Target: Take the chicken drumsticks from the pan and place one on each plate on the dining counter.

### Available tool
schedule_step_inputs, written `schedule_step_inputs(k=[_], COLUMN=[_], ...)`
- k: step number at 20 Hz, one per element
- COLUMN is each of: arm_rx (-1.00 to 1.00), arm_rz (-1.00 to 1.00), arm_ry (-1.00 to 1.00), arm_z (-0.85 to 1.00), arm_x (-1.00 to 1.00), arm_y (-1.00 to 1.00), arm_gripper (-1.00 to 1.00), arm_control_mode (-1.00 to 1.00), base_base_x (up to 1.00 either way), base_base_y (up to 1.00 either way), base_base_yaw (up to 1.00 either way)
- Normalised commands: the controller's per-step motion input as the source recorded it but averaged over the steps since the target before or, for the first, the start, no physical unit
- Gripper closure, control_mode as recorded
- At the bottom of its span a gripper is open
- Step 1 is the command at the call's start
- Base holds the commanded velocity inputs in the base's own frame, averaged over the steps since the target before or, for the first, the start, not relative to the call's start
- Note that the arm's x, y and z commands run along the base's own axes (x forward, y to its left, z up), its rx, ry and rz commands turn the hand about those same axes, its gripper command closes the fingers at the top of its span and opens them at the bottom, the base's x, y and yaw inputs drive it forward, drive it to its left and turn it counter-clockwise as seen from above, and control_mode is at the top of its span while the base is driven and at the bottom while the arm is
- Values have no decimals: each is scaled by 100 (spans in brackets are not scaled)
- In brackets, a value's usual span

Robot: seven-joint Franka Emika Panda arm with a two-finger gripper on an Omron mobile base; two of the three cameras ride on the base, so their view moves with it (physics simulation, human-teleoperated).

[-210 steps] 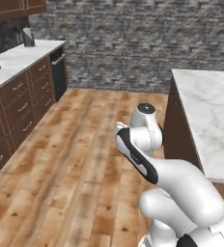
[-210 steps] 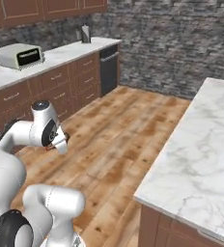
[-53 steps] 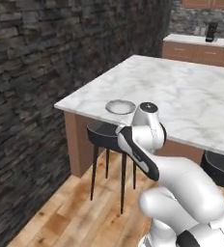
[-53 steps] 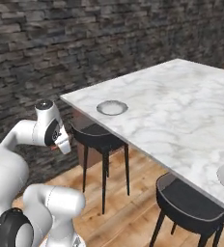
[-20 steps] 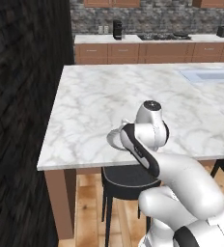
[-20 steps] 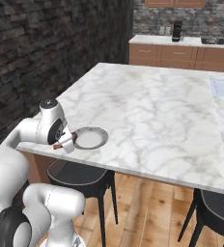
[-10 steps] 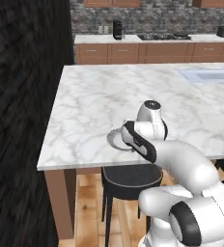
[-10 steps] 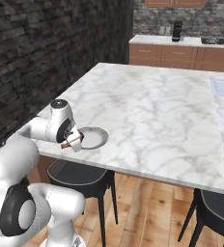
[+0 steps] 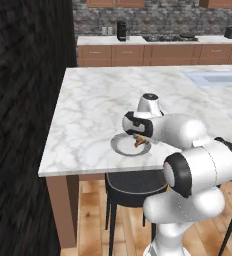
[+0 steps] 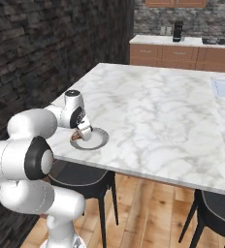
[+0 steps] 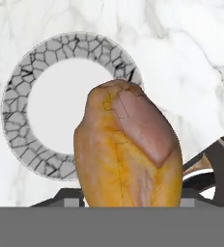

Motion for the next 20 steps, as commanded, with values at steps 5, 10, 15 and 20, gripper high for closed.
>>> schedule_step_inputs(k=[5,10,15,20], arm_rx=[-18,-4,0,0], arm_rz=[0,0,0,0], arm_ry=[0,3,7,9], arm_z=[-23,-42,-40,-37], arm_x=[51,37,40,34], arm_y=[8,16,3,0], arm_gripper=[100,100,100,100], arm_control_mode=[-100,-100,-100,-100], base_base_x=[0,0,0,0], base_base_y=[0,0,0,0], base_base_yaw=[0,0,0,0])
